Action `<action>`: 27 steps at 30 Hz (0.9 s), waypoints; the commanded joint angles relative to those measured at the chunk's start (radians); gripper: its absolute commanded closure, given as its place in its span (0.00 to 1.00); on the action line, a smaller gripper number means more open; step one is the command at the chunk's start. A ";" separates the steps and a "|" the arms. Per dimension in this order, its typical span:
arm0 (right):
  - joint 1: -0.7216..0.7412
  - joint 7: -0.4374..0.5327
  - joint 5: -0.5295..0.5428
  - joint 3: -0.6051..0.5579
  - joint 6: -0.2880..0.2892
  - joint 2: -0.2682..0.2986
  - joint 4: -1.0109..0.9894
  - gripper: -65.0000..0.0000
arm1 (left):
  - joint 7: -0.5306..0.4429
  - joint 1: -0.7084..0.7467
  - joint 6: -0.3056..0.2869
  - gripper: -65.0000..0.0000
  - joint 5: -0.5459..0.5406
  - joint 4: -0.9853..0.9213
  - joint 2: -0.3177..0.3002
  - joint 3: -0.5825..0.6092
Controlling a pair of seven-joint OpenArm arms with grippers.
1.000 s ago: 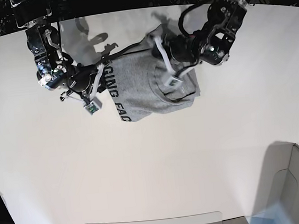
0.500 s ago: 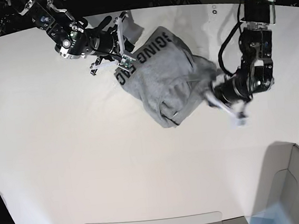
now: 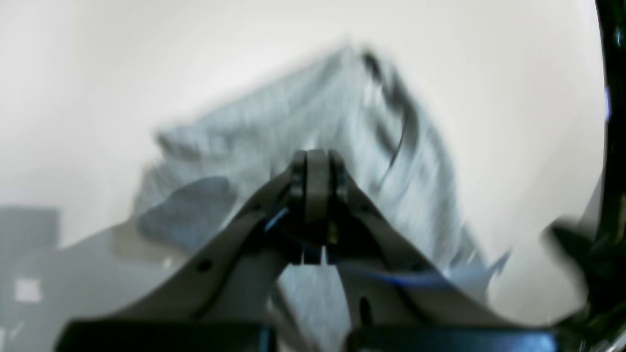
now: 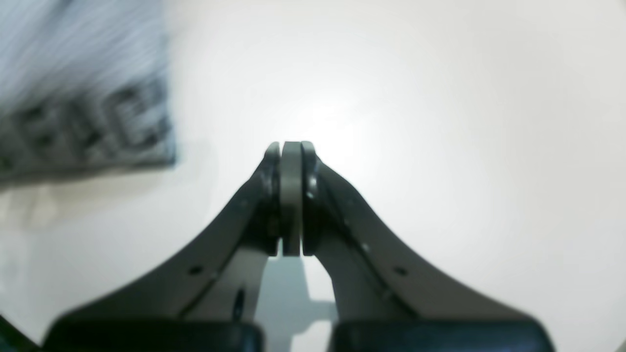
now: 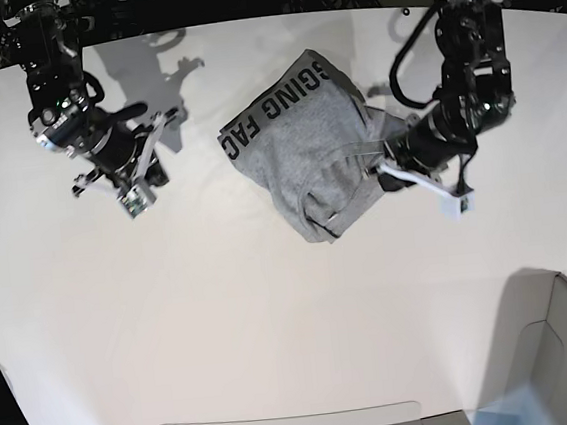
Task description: Fold the T-shirt properly
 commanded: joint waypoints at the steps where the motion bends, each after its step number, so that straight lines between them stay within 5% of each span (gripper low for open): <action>1: 0.040 0.016 0.011 0.000 0.009 0.009 -0.003 1.00 | 0.016 -0.005 -0.031 1.00 -0.009 0.017 -0.010 0.026; 6: 0.149 0.016 0.011 -0.017 0.009 -0.026 -0.146 1.00 | 0.032 0.023 -0.109 1.00 -0.007 0.018 -0.015 0.172; 17: 0.275 0.019 0.011 -0.256 0.009 -0.091 -0.333 1.00 | 0.019 -0.070 -0.100 1.00 0.000 0.003 -0.101 0.629; 27: 0.183 0.019 0.011 -0.459 0.009 -0.089 -0.241 1.00 | 0.035 -0.029 -0.098 1.00 0.226 -0.058 -0.104 0.416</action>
